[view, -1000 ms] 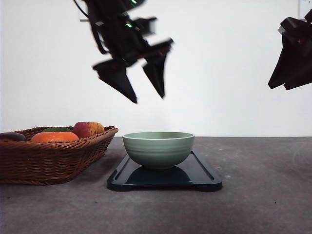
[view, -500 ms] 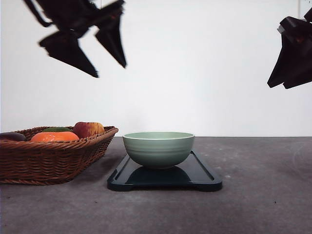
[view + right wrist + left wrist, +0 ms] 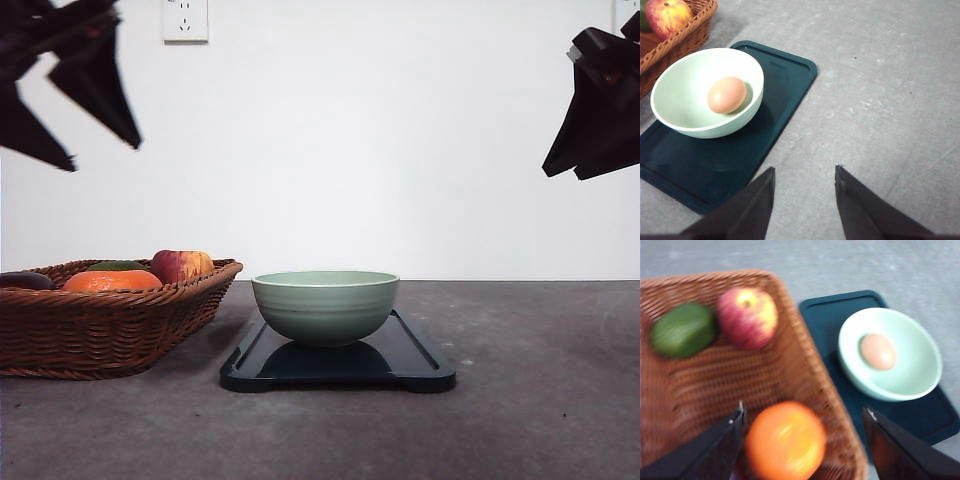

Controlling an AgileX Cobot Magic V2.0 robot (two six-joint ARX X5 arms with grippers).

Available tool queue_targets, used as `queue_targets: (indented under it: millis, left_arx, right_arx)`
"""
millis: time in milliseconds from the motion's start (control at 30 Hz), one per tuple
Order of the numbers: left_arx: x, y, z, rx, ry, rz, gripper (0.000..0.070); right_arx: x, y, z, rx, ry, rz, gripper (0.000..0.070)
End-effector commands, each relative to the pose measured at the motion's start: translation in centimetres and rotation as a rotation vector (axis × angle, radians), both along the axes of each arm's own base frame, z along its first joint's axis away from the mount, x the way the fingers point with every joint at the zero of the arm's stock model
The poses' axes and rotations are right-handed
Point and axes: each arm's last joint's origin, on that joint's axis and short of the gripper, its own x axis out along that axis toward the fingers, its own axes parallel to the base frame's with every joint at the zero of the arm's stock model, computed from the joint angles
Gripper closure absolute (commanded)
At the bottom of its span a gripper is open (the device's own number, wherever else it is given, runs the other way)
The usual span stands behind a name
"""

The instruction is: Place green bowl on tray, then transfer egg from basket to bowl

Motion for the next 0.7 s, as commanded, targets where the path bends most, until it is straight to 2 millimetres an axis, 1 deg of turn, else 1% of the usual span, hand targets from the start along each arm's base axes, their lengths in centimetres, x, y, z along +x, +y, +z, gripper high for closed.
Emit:
queue_targets:
  millis: [0,100,200,333,567,600,633,667]
  left_arx:
    - [-0.4,0.3,-0.2,0.008,-0.02,-0.006,0.0235]
    - [-1.5,1.0,-0.9,0.012,-0.027,0.008,0.0245]
    - [-2.5,1.7,-1.6,0.01,-0.032,0.026,0.0282]
    - [-3.5,2.3,-2.3,0.012,-0.033,0.044,0.0281]
    - [-3.9,2.6,-2.2,0.019,-0.04,0.049,0.0283]
    - [-3.9,2.6,-2.2,0.024,-0.041,0.046,0.0307]
    - [-3.9,2.6,-2.2,0.024,-0.04,0.046,0.0388]
    - [-3.9,2.6,-2.2,0.024,-0.039,0.046,0.055]
  right_arx:
    - [0.1,0.1,0.0,-0.002,-0.006,0.01,0.0464]
    - [0.1,0.1,0.0,-0.003,-0.006,0.011,0.0464]
    - [0.1,0.1,0.0,-0.004,-0.002,0.011,0.0464]
    - [0.1,0.1,-0.1,-0.005,0.002,0.011,0.0464]
    - [0.0,0.2,-0.2,0.004,0.022,0.034,0.0464]
    - [0.0,0.2,-0.2,0.003,0.022,0.033,0.0478]
    - [0.0,0.2,-0.2,0.003,0.021,0.033,0.0529]
    - [0.0,0.2,-0.1,0.004,0.017,0.034,0.0619]
